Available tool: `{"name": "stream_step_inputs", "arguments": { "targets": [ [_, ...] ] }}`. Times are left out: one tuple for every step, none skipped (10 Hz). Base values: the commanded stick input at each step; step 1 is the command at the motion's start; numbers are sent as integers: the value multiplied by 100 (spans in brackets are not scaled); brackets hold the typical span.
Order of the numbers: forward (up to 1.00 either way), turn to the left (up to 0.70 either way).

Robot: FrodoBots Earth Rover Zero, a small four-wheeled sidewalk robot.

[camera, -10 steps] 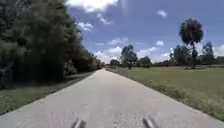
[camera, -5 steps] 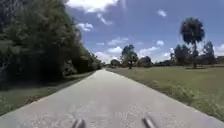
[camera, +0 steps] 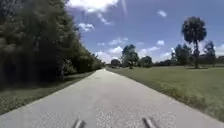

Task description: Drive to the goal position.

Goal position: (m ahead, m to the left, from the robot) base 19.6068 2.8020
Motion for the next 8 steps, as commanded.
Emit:
{"name": "stream_step_inputs", "arguments": {
  "targets": [
    [50,0],
    [50,0],
    [50,0],
    [50,0],
    [50,0],
    [50,0],
    [50,0],
    [50,0]
  ]
}}
